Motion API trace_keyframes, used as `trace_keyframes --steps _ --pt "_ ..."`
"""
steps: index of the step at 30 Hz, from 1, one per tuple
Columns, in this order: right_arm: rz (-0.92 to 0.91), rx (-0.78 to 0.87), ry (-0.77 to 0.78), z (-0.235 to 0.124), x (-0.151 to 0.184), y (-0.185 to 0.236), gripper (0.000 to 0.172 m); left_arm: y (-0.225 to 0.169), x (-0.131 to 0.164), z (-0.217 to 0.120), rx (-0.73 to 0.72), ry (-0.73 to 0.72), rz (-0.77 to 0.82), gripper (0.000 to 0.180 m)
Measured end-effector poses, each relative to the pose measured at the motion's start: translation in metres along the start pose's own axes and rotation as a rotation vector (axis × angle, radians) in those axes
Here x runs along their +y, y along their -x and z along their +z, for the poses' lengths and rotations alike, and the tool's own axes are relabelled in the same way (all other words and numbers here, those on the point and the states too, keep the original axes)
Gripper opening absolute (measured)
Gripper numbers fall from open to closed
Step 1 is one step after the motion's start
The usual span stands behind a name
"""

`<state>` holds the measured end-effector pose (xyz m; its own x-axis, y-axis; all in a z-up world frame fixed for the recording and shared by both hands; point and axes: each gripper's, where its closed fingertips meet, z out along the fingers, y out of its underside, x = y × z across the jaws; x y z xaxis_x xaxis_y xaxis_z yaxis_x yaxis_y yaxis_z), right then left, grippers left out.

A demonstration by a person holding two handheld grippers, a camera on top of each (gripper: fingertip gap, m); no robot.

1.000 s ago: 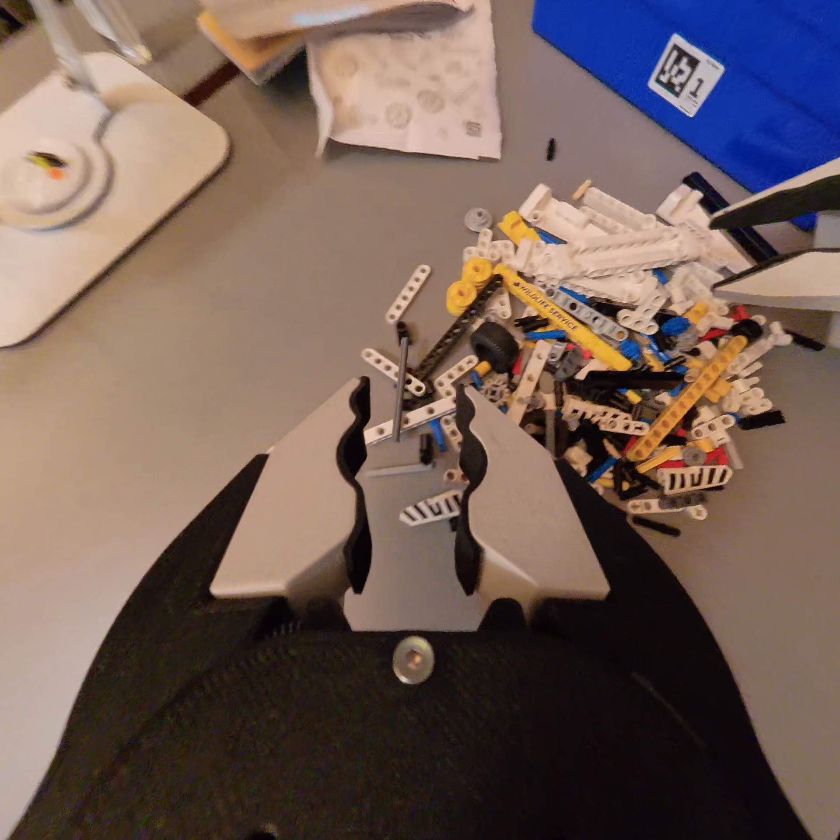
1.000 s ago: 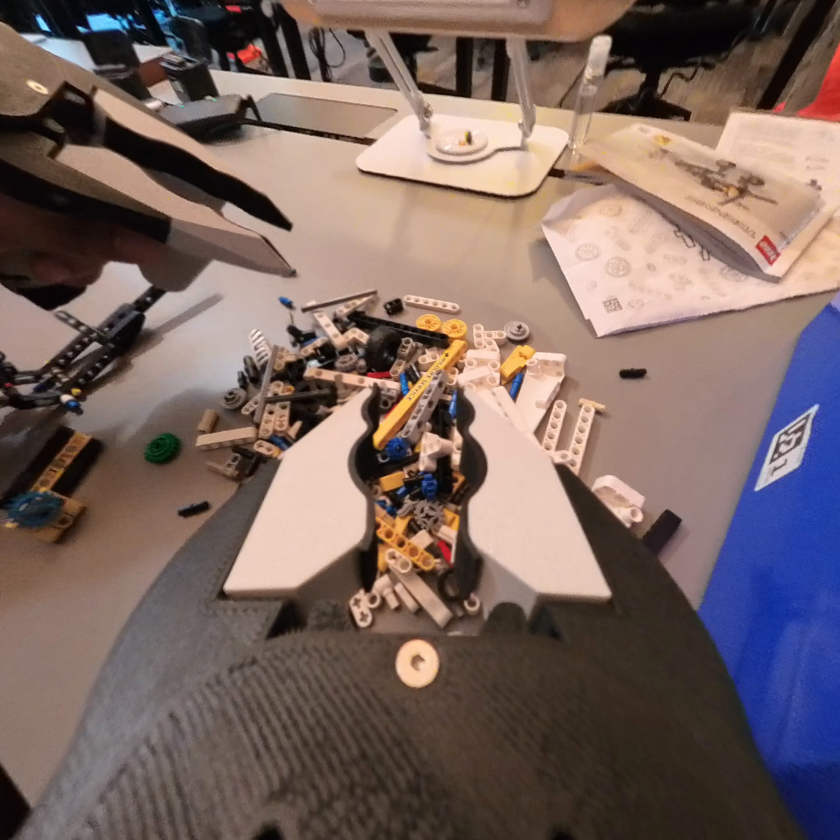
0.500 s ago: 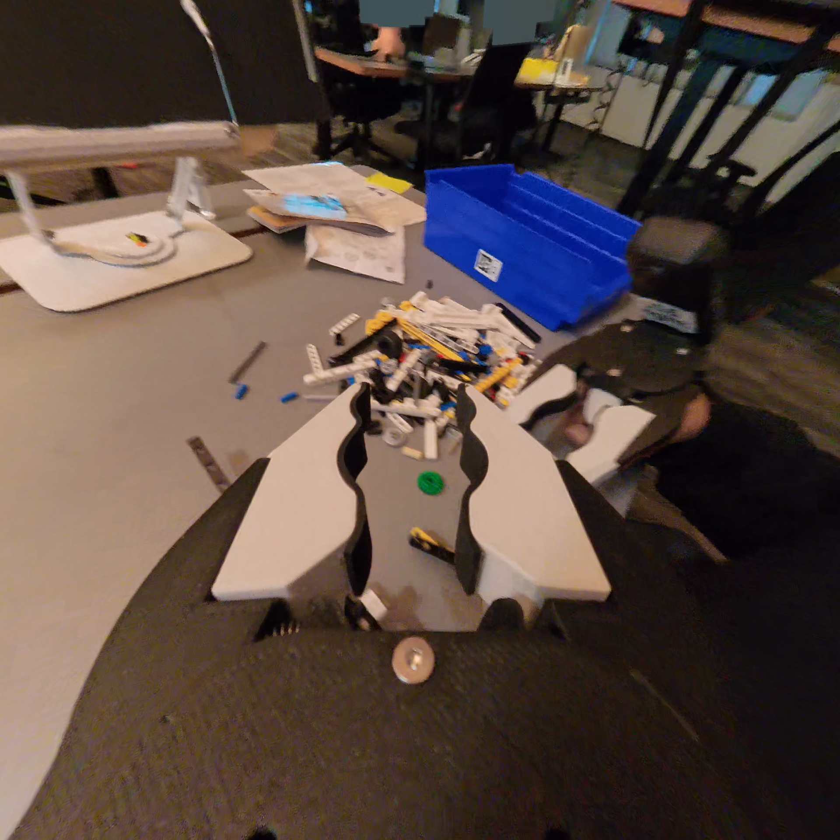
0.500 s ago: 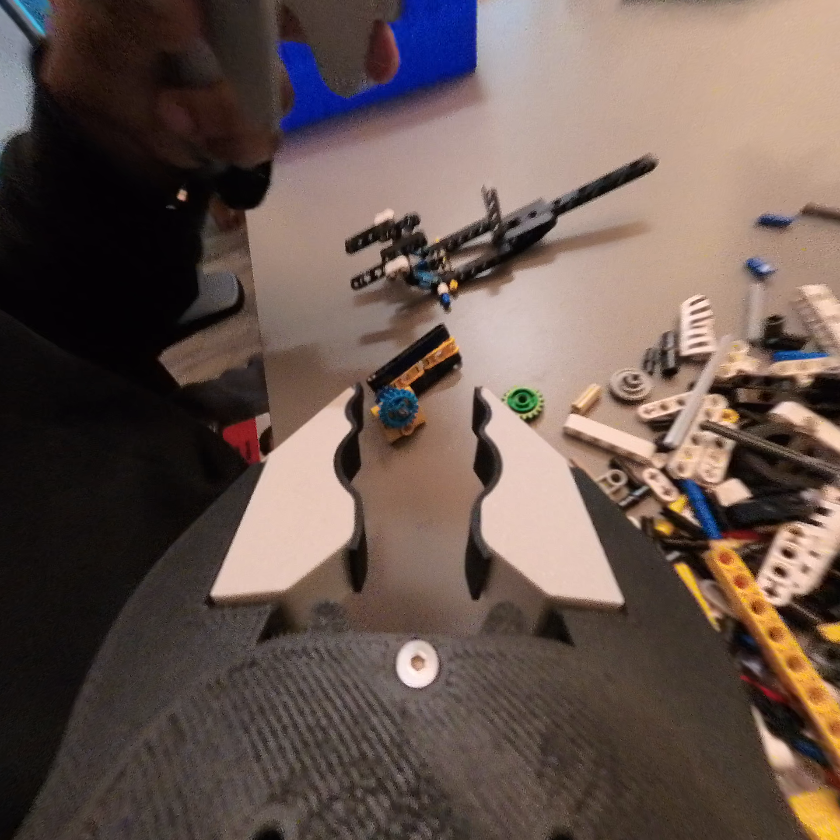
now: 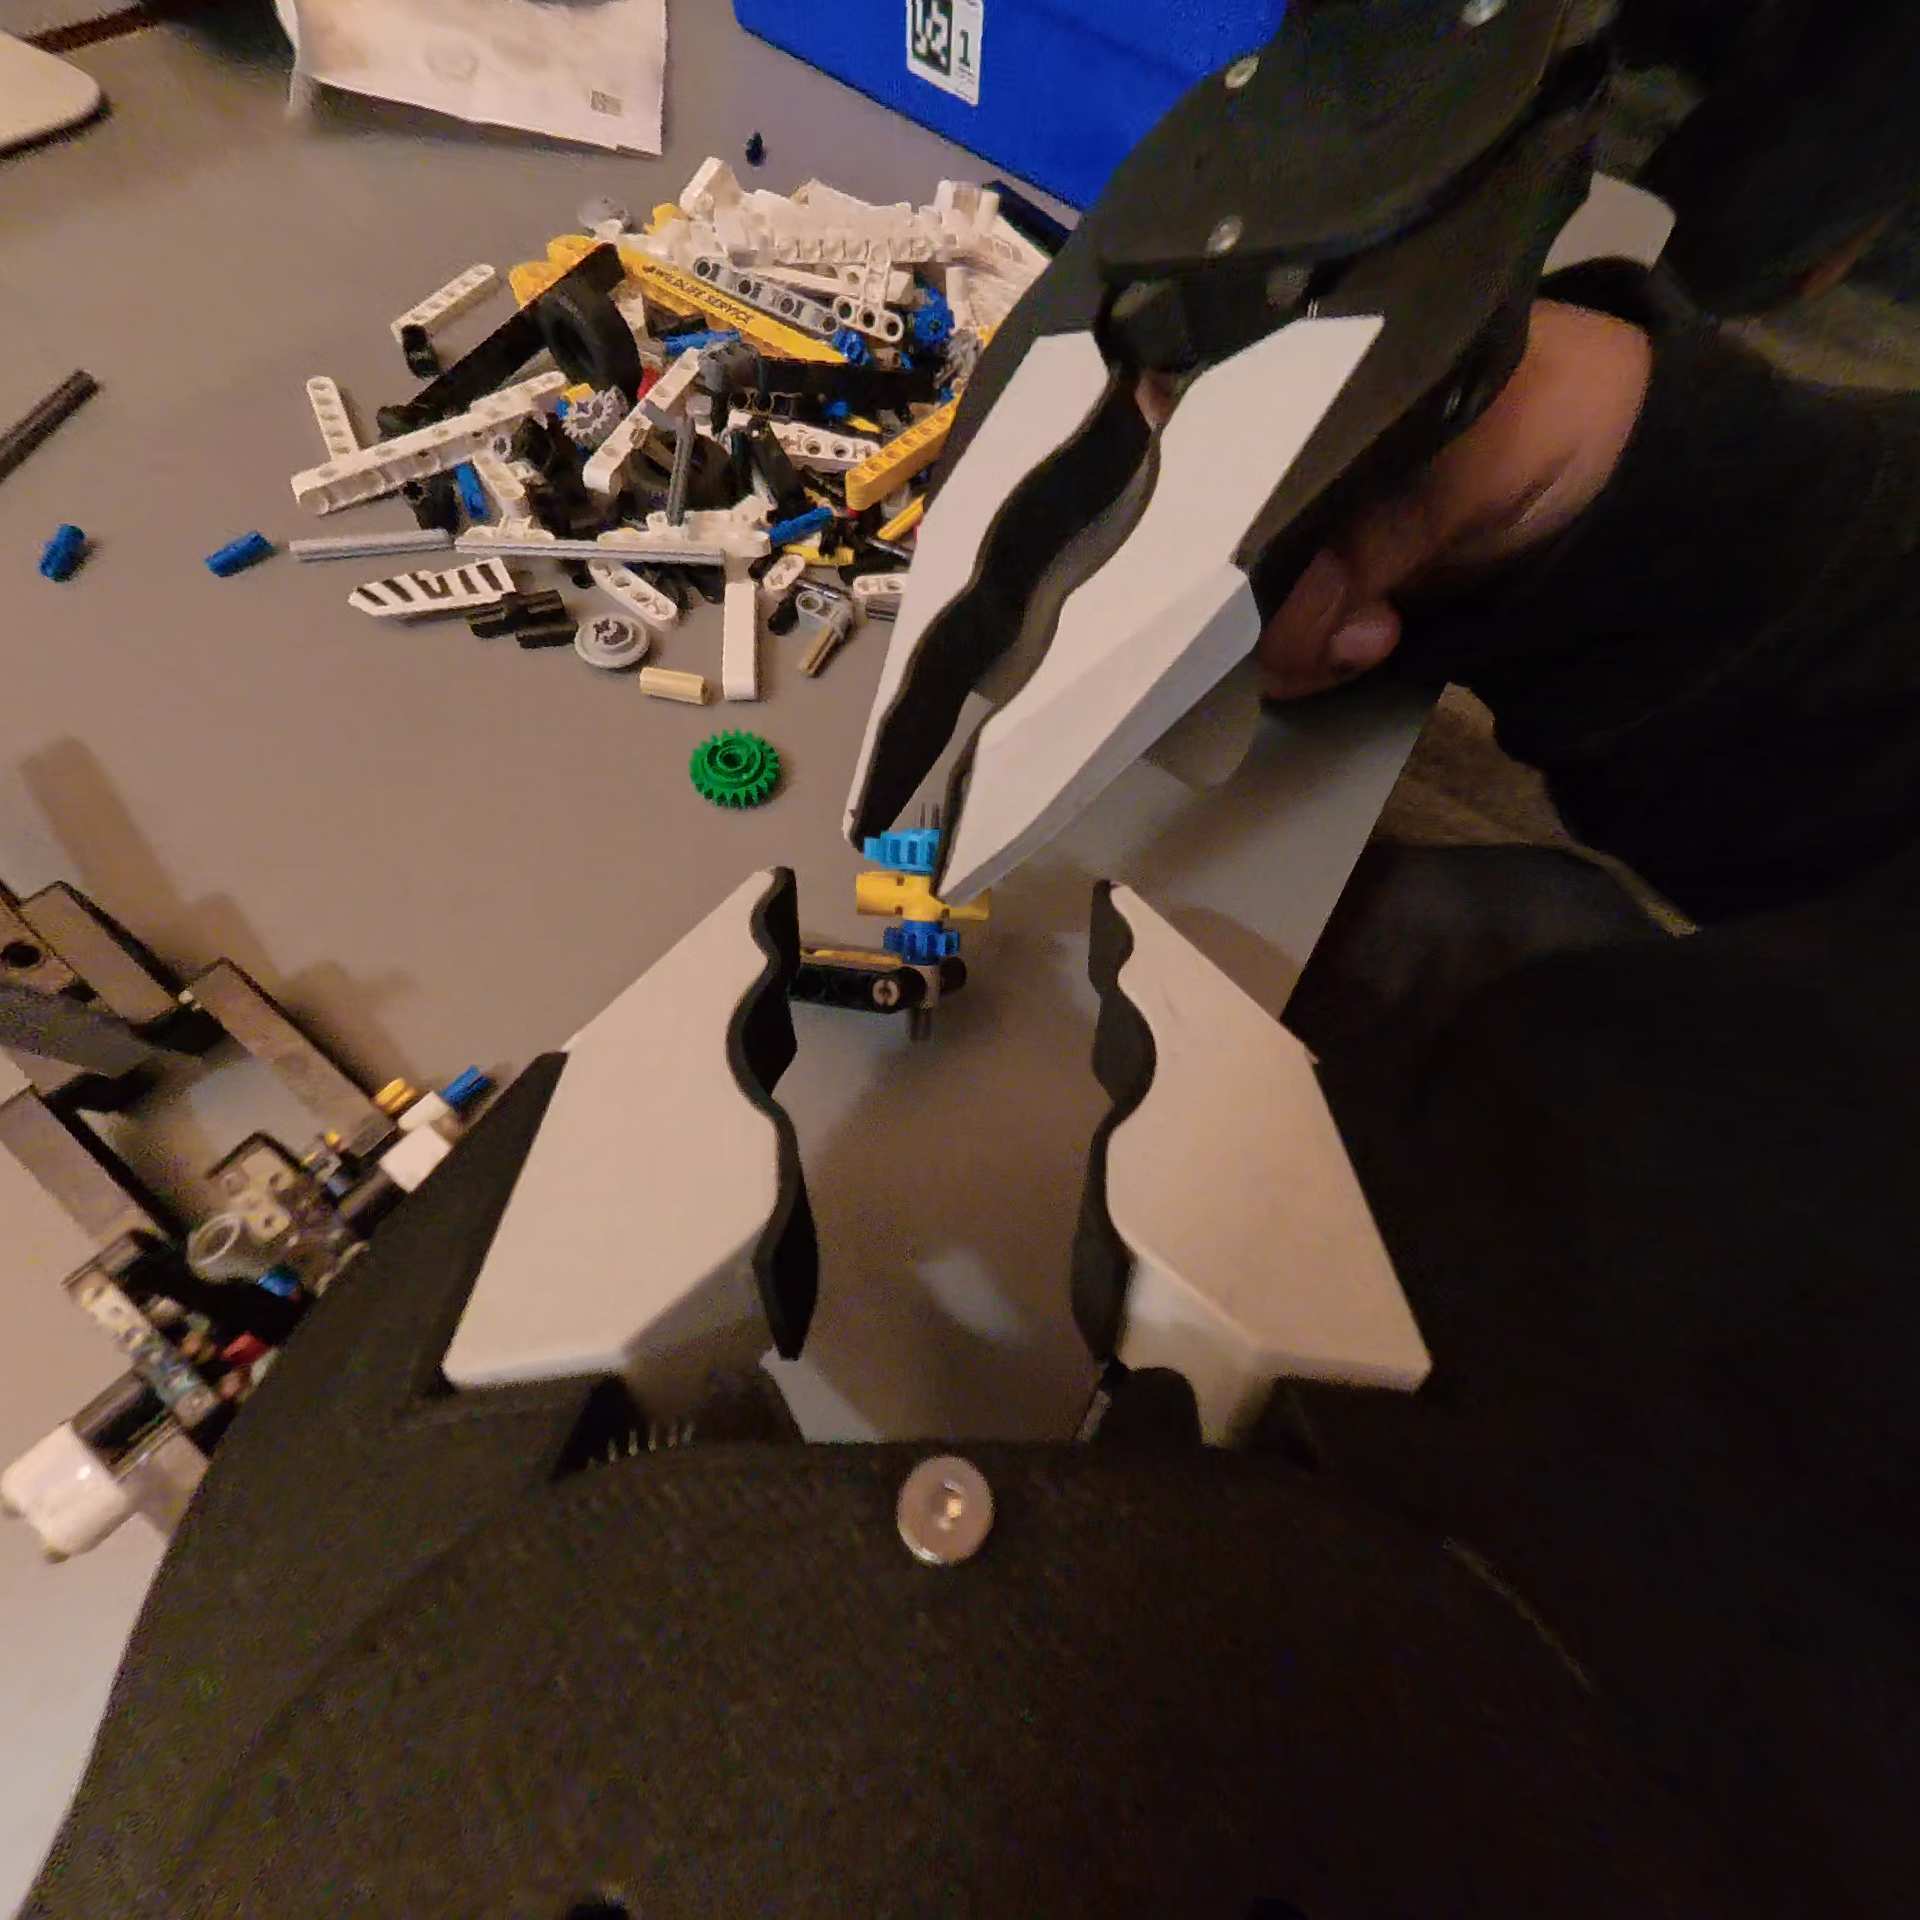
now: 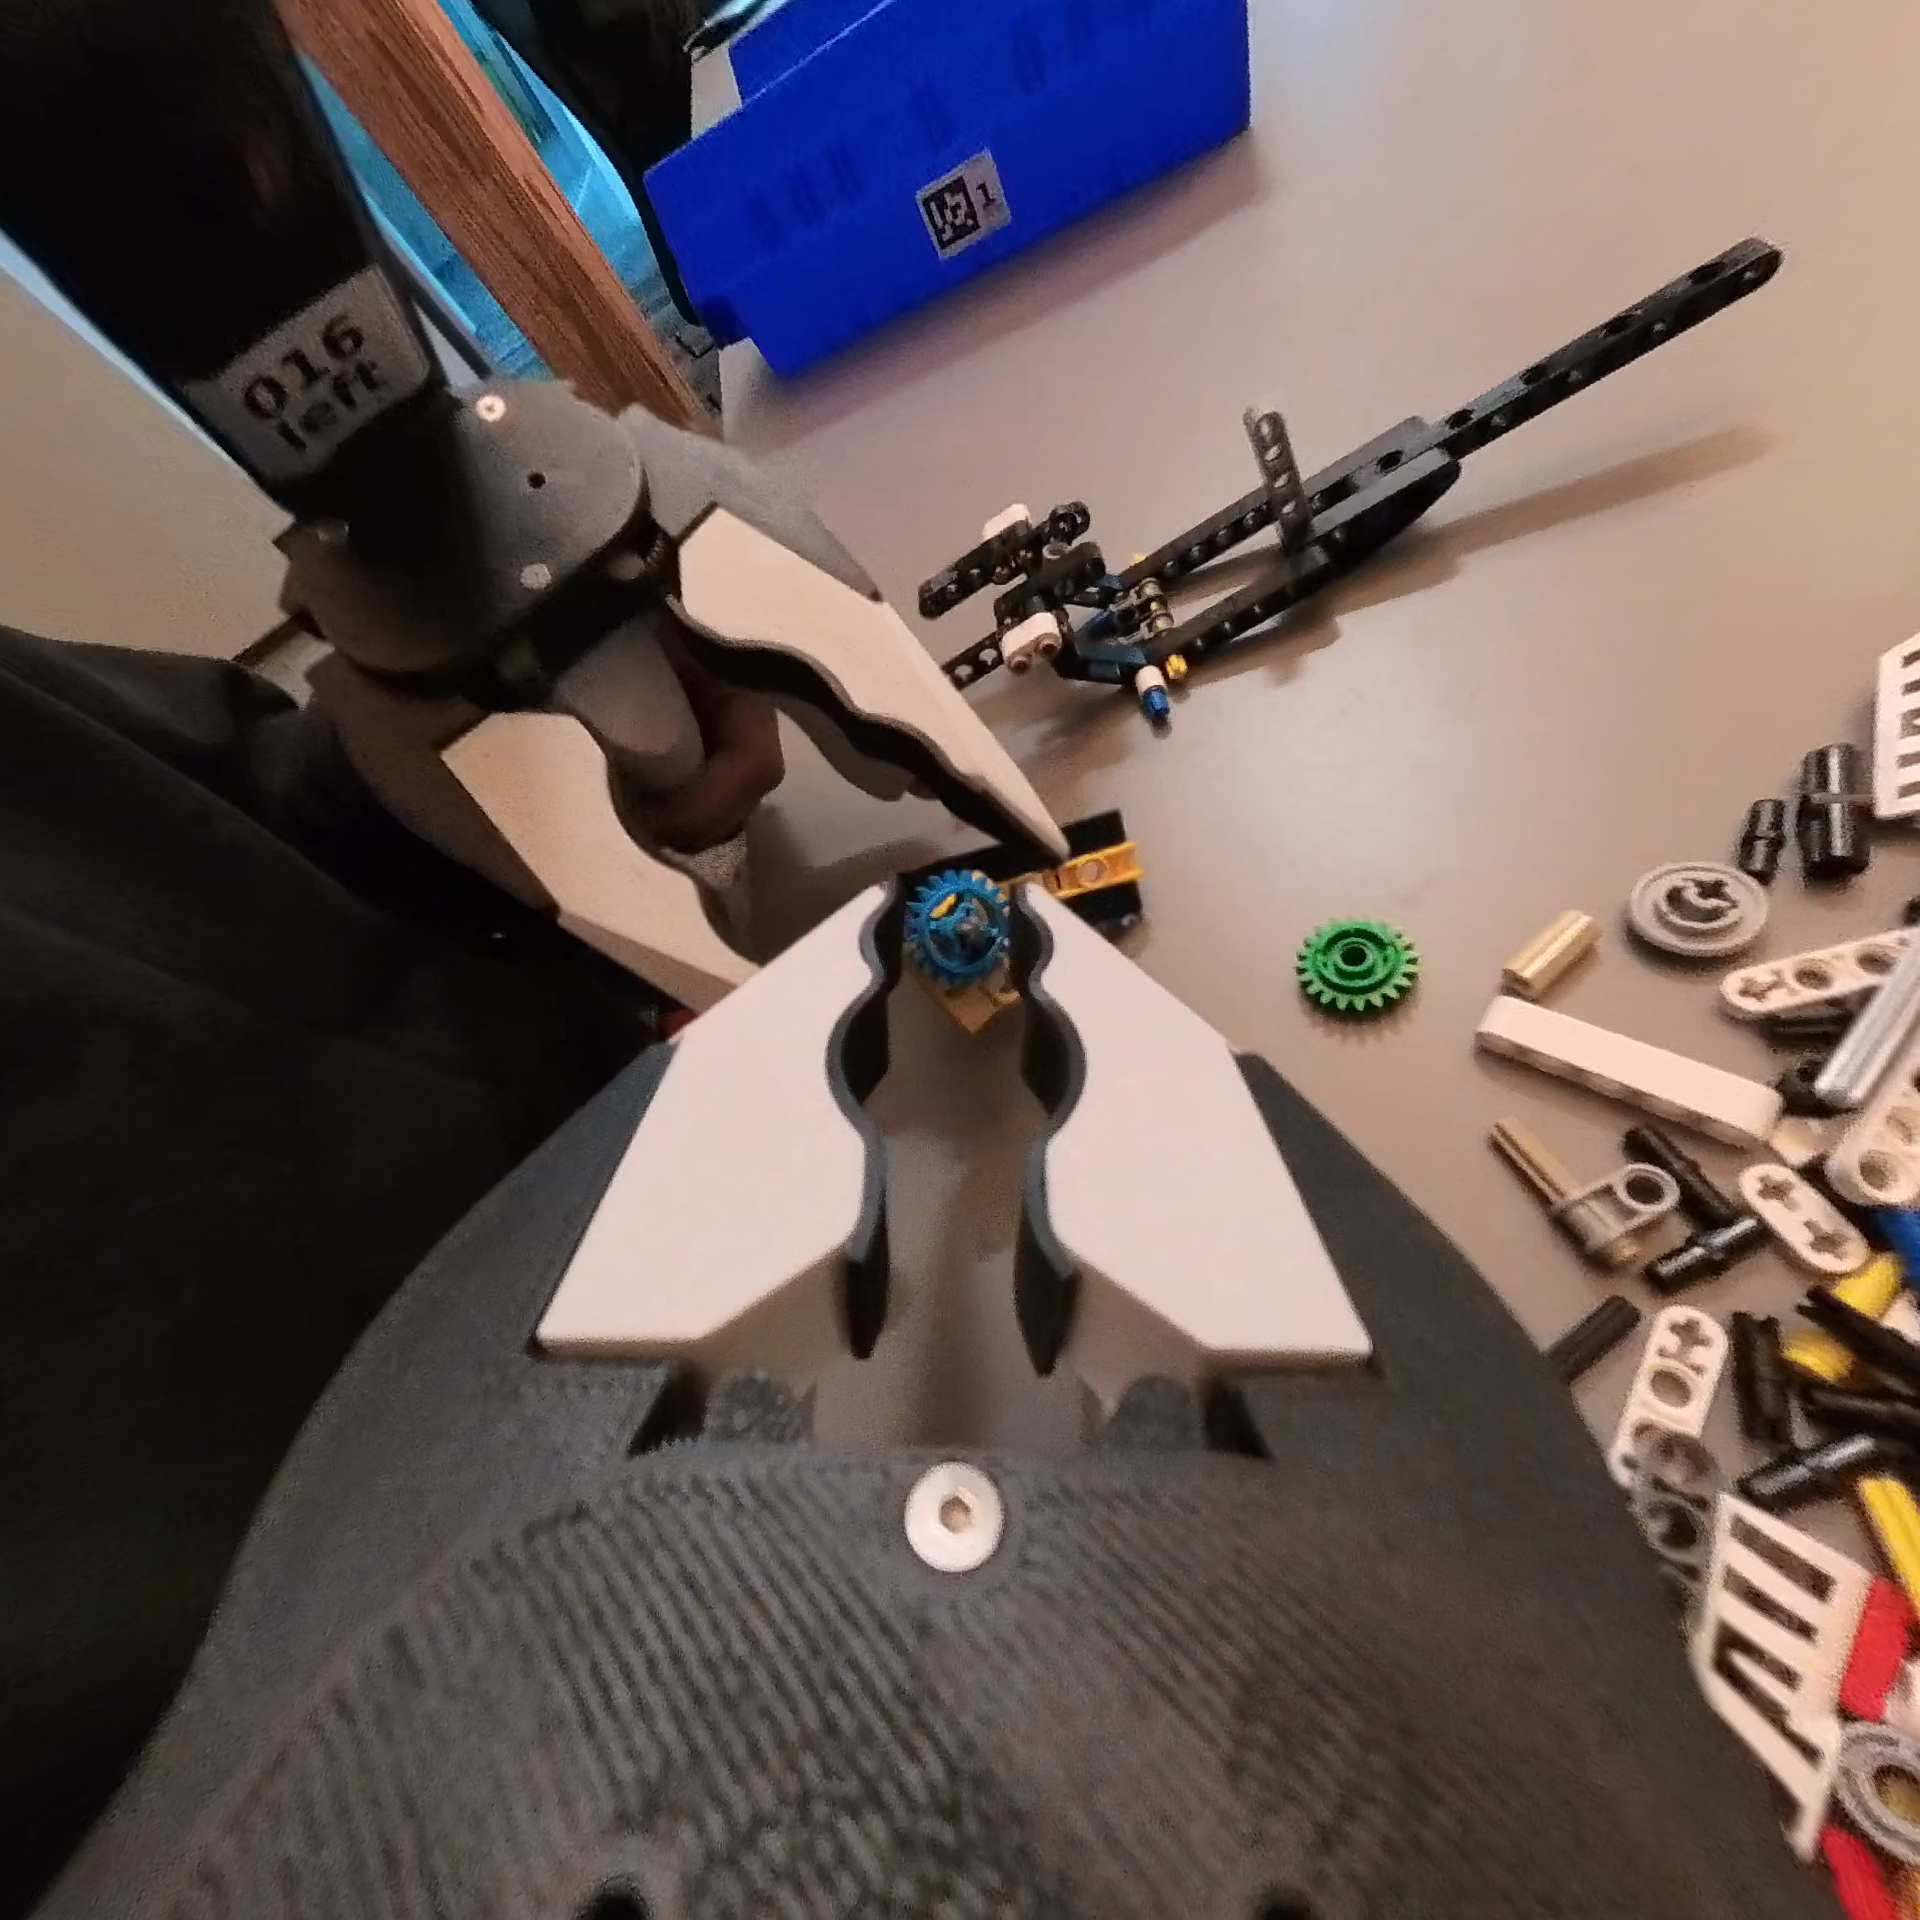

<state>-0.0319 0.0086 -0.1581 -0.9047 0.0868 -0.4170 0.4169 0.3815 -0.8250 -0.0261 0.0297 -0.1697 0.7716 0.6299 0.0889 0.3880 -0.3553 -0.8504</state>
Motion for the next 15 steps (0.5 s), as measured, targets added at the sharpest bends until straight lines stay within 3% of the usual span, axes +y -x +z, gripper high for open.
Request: trace_keyframes --steps 2,5,10,11,13,15 --pt "0.000 0.002 0.001 -0.001 0.001 0.000 0.017 -0.001 -0.001 0.006 -0.016 -0.016 0.001 0.052" --pt "0.010 -0.029 -0.028 -0.001 -0.003 0.006 0.017 0.002 -0.004 0.008 -0.038 -0.042 -0.031 0.025" --pt "0.085 -0.065 -0.117 -0.004 -0.016 0.006 0.014 0.006 -0.013 0.002 -0.009 -0.109 -0.099 0.026" --pt "0.116 -0.068 -0.152 -0.006 -0.021 0.003 0.002 0.009 -0.013 0.002 -0.018 -0.108 -0.106 0.026" --pt "0.210 -0.060 -0.355 -0.036 -0.048 -0.012 0.000 0.010 -0.009 0.000 -0.008 -0.093 -0.107 0.026" --pt "0.187 0.050 -0.369 -0.063 -0.050 -0.032 0.000 0.014 -0.009 -0.004 -0.026 -0.118 -0.127 0.025"
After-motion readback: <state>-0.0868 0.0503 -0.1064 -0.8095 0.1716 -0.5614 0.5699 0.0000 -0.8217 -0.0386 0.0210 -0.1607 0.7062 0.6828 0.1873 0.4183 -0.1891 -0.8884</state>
